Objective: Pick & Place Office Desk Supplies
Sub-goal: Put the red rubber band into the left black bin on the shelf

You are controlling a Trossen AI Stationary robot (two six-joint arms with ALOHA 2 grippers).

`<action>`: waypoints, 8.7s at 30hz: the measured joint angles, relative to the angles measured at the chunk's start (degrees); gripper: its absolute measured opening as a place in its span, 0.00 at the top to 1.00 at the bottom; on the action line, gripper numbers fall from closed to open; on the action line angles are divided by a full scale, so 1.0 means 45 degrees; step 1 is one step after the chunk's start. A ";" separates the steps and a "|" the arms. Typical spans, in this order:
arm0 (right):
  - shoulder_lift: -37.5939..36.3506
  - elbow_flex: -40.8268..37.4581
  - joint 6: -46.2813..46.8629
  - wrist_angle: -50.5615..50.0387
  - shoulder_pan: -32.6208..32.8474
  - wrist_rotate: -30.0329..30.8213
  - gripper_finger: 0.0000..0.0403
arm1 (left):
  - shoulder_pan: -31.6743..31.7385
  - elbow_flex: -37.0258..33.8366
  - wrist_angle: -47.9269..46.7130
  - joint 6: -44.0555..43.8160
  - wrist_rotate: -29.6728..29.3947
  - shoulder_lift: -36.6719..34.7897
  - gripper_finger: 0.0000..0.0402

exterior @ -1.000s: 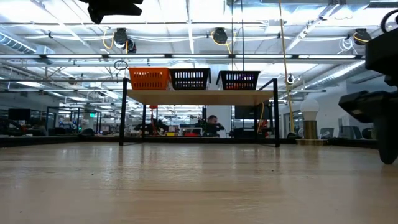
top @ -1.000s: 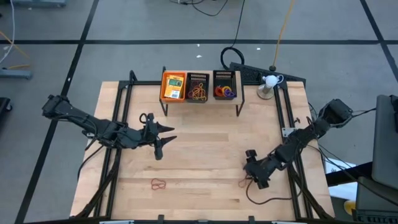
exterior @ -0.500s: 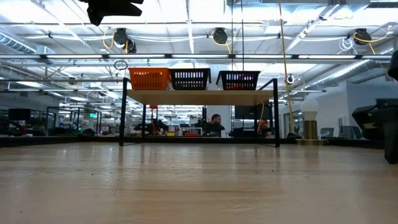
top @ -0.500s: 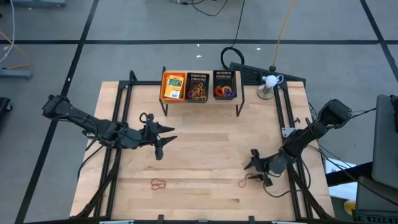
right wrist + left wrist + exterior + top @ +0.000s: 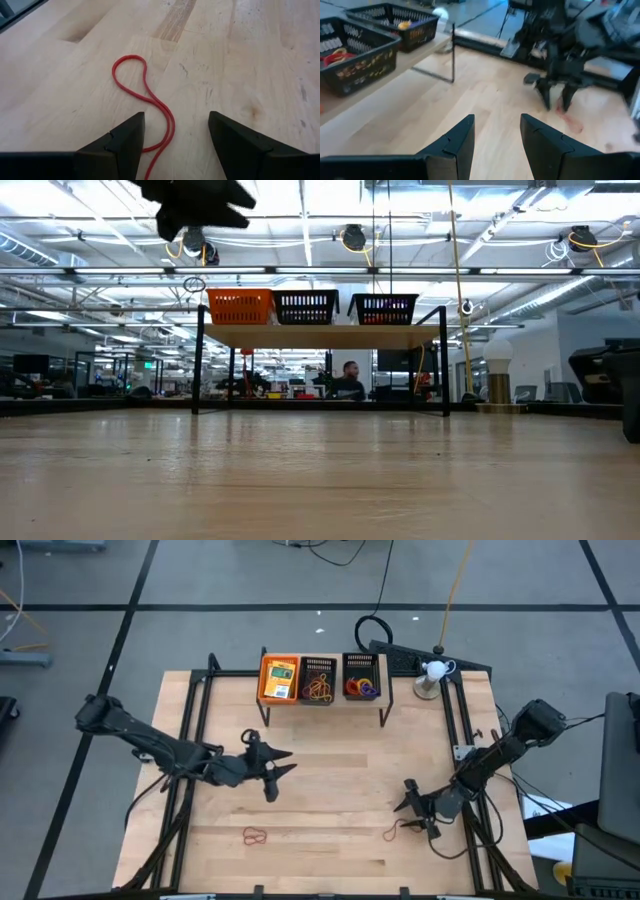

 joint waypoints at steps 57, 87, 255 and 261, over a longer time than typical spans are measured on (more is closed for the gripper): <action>-0.0720 0.5255 -0.9244 0.4969 -0.3459 0.4781 1.00 | 0.0043 -0.0005 0.2127 0.0131 0.0019 0.0535 0.62; -0.0614 0.9321 -0.7536 0.1894 -1.2834 -0.3258 1.00 | -0.0433 -0.0015 0.1424 -0.0116 0.1028 0.0535 0.62; 0.2873 0.6853 -0.3841 0.3120 -0.5747 -0.2563 0.51 | 0.5738 0.3787 0.5328 1.1287 0.3515 0.0464 1.00; 0.2874 0.6853 -0.3841 0.2582 -0.5747 -0.2563 0.51 | 0.6862 0.4580 0.5038 1.0809 0.3641 0.1703 1.00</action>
